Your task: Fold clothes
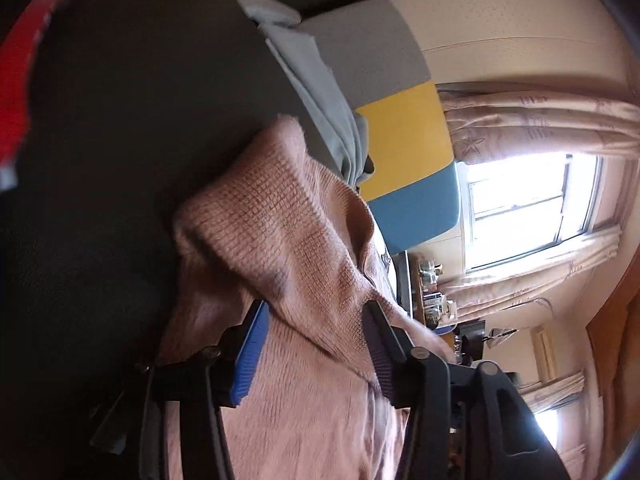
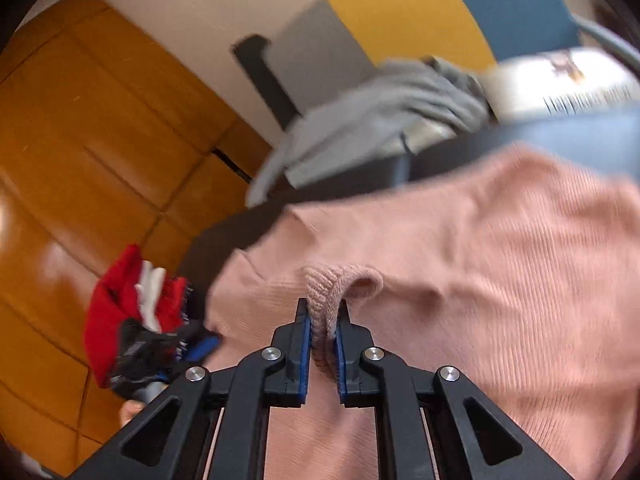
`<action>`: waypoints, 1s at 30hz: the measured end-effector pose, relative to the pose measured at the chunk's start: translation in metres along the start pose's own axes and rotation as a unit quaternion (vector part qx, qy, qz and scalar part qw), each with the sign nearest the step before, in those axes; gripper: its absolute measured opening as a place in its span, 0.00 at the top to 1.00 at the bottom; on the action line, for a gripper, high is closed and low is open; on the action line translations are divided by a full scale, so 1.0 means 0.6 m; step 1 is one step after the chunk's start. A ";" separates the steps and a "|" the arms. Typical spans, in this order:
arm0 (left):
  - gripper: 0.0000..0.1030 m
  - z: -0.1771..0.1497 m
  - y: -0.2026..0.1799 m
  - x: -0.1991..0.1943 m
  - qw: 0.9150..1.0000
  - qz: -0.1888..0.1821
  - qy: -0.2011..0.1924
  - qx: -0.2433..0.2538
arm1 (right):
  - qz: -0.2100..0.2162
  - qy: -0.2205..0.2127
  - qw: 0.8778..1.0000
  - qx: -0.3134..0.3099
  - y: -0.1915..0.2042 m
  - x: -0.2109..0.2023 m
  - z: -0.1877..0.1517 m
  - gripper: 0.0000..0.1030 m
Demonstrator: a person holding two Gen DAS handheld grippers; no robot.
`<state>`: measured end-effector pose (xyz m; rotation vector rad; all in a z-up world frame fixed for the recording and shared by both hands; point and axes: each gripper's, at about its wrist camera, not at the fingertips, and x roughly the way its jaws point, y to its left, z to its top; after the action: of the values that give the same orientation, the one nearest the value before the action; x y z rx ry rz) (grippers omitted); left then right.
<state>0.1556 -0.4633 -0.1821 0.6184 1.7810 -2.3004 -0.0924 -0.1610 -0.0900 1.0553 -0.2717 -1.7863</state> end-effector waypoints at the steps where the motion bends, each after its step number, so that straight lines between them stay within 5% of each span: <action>1: 0.50 0.003 -0.001 0.005 1.000 0.004 -0.001 -0.001 | 0.003 -0.005 1.000 -0.013 0.015 -0.008 0.013 0.90; 5: 0.54 0.010 -0.017 0.009 1.000 0.005 -0.007 -0.005 | 0.008 -0.028 0.997 -0.069 0.071 -0.058 0.059 0.90; 8: 0.85 0.007 -0.042 0.006 0.999 0.023 -0.015 0.032 | 0.009 -0.051 0.994 -0.101 0.100 -0.103 0.078 0.90; 14: 0.92 -0.045 -0.074 0.005 0.988 0.086 0.027 0.128 | -0.084 0.011 0.995 -0.052 -0.024 -0.096 0.000 0.89; 18: 0.90 -0.074 -0.101 -0.003 0.971 0.122 0.062 0.194 | -0.146 0.053 0.988 -0.018 -0.106 -0.092 -0.053 0.78; 21: 0.83 -0.075 -0.154 -0.009 0.952 0.137 0.060 0.268 | -0.123 0.037 0.992 0.021 -0.135 -0.104 -0.065 0.55; 24: 0.78 -0.069 -0.217 0.007 0.927 0.147 0.048 0.341 | -0.101 0.013 0.994 0.046 -0.149 -0.117 -0.067 0.54; 30: 0.69 -0.081 -0.323 0.135 0.844 0.162 0.089 0.504 | -0.032 0.010 0.995 0.098 -0.172 -0.099 -0.037 0.54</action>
<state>0.0204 -0.3542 -0.0544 1.1721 0.2731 -2.8200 -0.1348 -0.0563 -0.1337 1.2312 -0.4134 -1.8325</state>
